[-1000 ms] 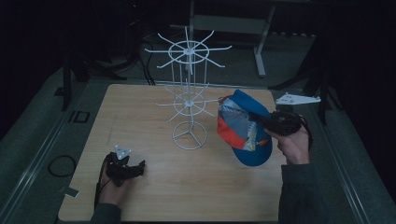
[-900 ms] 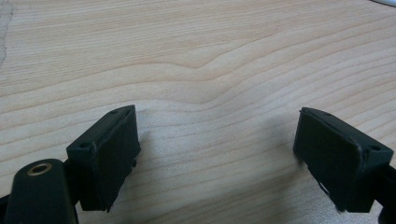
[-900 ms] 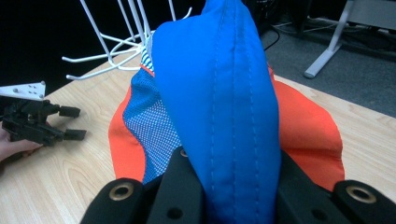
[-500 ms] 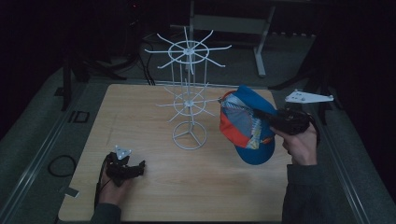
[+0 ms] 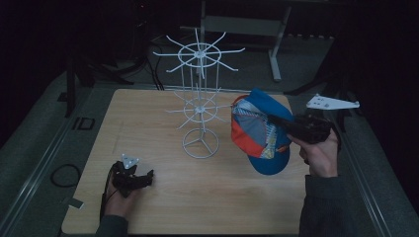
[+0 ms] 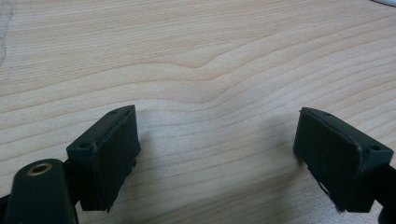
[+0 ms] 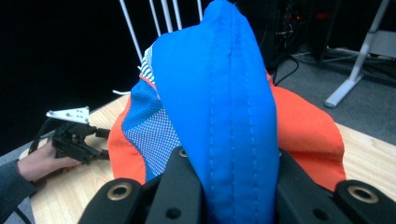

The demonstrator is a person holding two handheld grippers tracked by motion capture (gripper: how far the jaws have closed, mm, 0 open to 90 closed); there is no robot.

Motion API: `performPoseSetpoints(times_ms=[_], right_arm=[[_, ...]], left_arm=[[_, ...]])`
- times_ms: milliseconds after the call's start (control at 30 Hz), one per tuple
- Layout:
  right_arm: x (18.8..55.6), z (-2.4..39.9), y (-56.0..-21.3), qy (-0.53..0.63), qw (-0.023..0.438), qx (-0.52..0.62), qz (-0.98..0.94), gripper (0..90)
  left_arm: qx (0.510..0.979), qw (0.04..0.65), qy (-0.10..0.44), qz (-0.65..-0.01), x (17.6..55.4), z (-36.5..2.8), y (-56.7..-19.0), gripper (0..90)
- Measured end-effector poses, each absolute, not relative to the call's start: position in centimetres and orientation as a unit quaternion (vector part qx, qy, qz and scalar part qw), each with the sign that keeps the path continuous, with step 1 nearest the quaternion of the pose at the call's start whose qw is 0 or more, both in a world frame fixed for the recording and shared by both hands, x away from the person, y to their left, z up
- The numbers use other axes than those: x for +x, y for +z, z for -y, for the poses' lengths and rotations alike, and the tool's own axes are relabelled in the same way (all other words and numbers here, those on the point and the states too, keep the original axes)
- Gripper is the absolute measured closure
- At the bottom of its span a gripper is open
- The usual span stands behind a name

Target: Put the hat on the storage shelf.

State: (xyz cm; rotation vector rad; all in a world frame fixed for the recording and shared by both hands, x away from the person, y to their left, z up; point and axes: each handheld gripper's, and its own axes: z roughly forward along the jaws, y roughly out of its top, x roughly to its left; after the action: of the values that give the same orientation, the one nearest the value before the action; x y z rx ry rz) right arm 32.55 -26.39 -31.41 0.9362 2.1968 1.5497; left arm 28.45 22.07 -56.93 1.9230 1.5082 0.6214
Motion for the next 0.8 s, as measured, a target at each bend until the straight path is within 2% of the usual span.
performPoseSetpoints(times_ms=[800], right_arm=[[31.2,26.2,-29.1,0.561,0.153,0.298,-0.757,86.8]], left_arm=[[0.726,0.305,0.235,-0.569,28.4,-22.1,-56.9,14.6]])
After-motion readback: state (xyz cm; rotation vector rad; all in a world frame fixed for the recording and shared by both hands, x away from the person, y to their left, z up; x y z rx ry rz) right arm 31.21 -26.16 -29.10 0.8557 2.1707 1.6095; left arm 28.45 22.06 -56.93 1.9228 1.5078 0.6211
